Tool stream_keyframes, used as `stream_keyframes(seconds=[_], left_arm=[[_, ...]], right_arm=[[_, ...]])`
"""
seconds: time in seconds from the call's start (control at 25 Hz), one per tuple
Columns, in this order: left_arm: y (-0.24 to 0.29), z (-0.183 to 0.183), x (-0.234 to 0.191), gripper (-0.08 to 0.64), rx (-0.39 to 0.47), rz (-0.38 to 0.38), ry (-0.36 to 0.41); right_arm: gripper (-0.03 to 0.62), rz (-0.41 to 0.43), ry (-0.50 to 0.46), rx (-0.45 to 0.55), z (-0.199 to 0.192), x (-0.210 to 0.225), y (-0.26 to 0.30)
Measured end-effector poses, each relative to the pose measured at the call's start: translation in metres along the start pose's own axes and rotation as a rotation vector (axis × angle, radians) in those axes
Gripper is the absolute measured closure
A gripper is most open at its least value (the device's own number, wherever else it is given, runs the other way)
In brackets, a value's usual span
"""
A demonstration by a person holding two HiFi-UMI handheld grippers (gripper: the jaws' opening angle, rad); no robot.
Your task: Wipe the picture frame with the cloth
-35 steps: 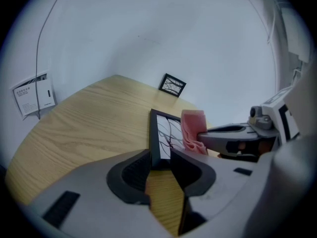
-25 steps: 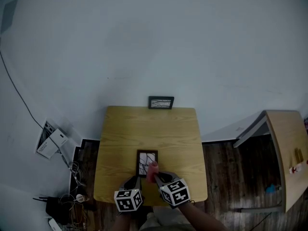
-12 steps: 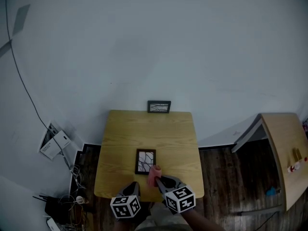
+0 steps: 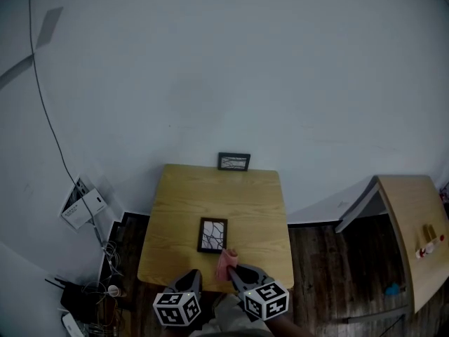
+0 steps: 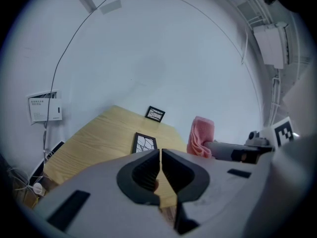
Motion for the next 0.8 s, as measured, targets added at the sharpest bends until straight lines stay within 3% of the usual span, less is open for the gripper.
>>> stream_keyframes(seconds=[0.32, 0.8], left_arm=[[-0.024, -0.002, 0.007, 0.548, 0.011, -0.041, 0.008], [-0.031, -0.003, 0.009, 0.548, 0.023, -0.049, 0.007]], right_arm=[[0.575, 0.014, 0.007, 0.051, 0.001, -0.025, -0.013], [0.577, -0.022, -0.046, 0.079, 0.007, -0.029, -0.021]])
Point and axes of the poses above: the fingertips, and each gripper's own axes: y forward along the fingers, x to its right, z out of its top, the point moved 2 cm from there along -y, backward along the fingers, and after that the axes turned 10 degrees about x, right-handed, at the moved point
